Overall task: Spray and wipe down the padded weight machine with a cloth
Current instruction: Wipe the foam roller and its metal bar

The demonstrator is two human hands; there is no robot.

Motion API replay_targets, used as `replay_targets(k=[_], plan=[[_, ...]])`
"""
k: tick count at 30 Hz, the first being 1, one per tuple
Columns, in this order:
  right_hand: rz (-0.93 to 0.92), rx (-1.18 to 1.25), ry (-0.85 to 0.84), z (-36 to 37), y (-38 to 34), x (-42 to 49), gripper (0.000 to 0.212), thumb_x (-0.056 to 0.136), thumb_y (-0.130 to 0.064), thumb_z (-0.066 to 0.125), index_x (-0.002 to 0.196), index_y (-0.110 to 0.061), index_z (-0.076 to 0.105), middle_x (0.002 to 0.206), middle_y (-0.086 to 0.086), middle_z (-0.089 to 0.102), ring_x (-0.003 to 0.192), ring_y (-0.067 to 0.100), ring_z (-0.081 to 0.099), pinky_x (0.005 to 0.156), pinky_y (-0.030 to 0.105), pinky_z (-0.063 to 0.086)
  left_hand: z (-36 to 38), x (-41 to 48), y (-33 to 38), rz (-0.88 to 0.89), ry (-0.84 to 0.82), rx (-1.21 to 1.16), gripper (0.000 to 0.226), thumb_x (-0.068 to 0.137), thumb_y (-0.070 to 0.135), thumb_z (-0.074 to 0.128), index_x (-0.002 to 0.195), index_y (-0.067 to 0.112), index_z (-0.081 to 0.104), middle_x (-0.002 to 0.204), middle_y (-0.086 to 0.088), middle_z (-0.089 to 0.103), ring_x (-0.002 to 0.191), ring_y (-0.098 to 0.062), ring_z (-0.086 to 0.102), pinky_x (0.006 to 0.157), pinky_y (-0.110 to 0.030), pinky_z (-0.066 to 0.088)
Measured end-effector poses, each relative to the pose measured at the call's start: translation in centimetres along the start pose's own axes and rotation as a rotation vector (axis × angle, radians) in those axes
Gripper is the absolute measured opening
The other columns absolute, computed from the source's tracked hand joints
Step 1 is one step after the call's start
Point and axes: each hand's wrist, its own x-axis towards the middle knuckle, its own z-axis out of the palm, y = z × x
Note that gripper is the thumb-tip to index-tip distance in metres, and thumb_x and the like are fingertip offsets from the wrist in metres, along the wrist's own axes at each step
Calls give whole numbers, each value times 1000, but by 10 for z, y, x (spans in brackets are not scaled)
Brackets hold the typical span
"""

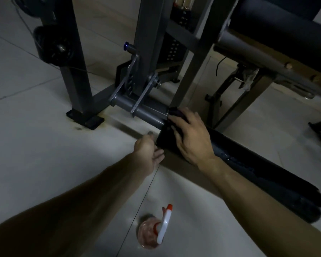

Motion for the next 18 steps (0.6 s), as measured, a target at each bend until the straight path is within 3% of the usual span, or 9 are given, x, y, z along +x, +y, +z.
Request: replay_targets(k=[4,6,8,10,13,15,18], plan=[[146,77,4,-9,-3,35,26,102,-23,57,124,-17,71,124,6,62,111,26,61,95,36,52,-1,4,-1,13,-47,-33,49,107,46,43,138,12,59,148,-18,51,127,-36,57,110,-47,47],[108,32,15,-4,-17,37,22,100,-17,58,115,-11,73,115,9,63,104,29,61,90,40,53,-2,6,2,17,-66,-61,61,105,56,42,142,10,56,150,-17,51,129,-39,55,112,-49,45],[-75,-10,6,1,-21,22,23,98,-17,57,112,-7,72,117,12,63,111,33,60,101,47,50,1,8,9,14,-52,-91,72,101,64,40,142,6,55,143,-18,58,127,-40,56,110,-50,46],[-280,-45,-55,-2,-15,4,29,97,-21,57,117,-6,72,127,14,64,128,36,55,122,47,33,4,9,14,13,-32,-116,78,97,70,40,134,5,61,127,-18,68,118,-36,64,106,-49,49],[-508,-110,-169,3,-8,-11,30,97,-17,60,123,-8,73,139,13,62,143,34,47,128,46,20,5,12,13,49,-67,-59,79,97,72,36,129,6,66,120,-17,72,113,-32,69,105,-47,51],[-534,-145,-192,5,-3,-10,32,96,-16,65,127,-11,71,144,11,59,146,33,43,126,50,24,4,11,8,74,-69,-1,71,102,66,34,125,7,67,122,-15,71,115,-30,67,102,-42,52],[-308,-84,-62,-2,-4,5,35,98,-26,57,128,-11,69,139,13,60,139,33,49,123,54,30,5,9,4,146,-44,99,63,103,62,34,125,15,69,124,-7,70,123,-32,61,99,-38,49]])
